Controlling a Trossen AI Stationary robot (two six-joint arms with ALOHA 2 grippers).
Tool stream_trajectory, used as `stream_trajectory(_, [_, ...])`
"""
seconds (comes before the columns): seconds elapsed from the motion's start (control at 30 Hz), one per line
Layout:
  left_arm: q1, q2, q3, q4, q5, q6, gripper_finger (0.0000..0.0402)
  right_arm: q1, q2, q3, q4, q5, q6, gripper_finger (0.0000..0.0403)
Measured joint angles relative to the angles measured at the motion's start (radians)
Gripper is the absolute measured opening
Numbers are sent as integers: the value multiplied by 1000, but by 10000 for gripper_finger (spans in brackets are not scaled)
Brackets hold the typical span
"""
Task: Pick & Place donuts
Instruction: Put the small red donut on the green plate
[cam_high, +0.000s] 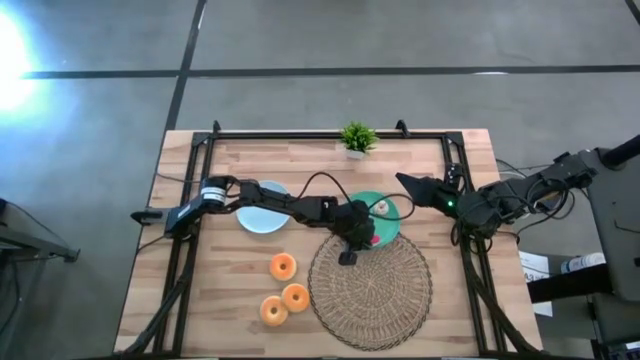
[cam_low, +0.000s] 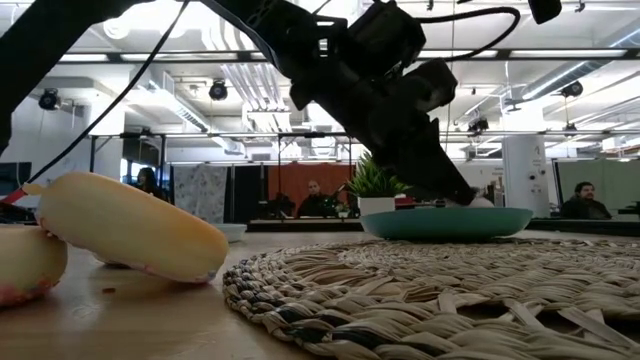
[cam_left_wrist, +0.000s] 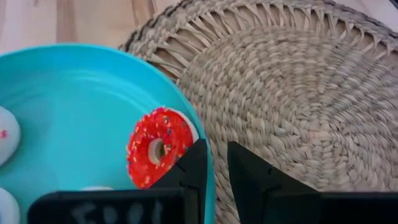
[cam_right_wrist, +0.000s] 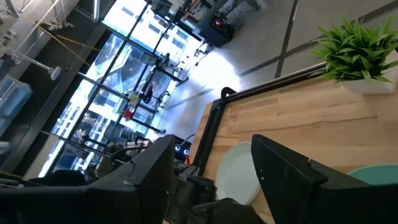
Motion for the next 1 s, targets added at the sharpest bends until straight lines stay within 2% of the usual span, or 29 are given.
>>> stream_trajectory(0.37, [-12,-36,-1,-81,47,7,39,0,0,0,-4,-1,-11,206])
stream_trajectory(0.6, [-10,-76,-1,-86,26,11,39,0,0,0,-9,-2,-11,206])
stream_trajectory(0.73, [-10,-76,-1,-90,-52,24,39,0,0,0,-19,-2,-10,206])
stream_trajectory(1.0, [-10,-56,-4,-83,-55,60,39,0,1,0,-23,-2,-7,206])
